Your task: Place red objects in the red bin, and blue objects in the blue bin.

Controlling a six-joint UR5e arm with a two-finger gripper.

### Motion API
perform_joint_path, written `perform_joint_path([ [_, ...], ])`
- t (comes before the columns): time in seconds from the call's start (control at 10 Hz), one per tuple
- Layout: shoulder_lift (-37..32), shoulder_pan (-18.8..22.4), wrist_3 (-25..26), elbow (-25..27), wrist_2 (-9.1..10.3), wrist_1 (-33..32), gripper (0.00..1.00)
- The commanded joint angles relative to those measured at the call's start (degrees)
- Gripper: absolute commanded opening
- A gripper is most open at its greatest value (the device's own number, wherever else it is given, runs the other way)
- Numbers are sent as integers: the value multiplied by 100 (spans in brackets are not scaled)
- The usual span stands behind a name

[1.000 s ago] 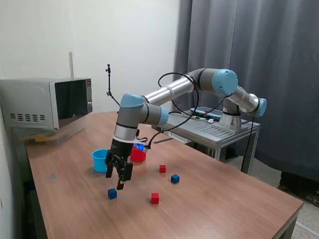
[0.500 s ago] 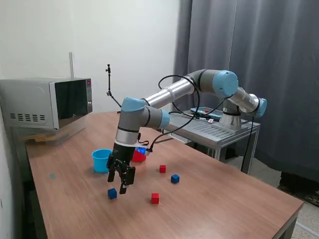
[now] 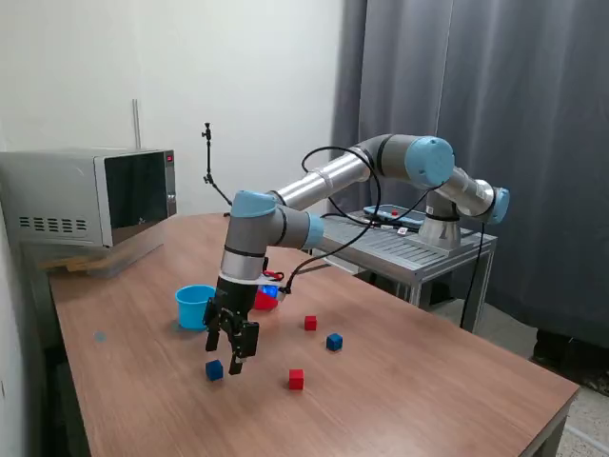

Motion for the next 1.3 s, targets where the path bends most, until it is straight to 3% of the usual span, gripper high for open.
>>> perform_joint_path([
  [0.0,7,0,-51,-25,-2,-15,100],
  [1.2,209,-9,-42,-200,-63,-77,100],
])
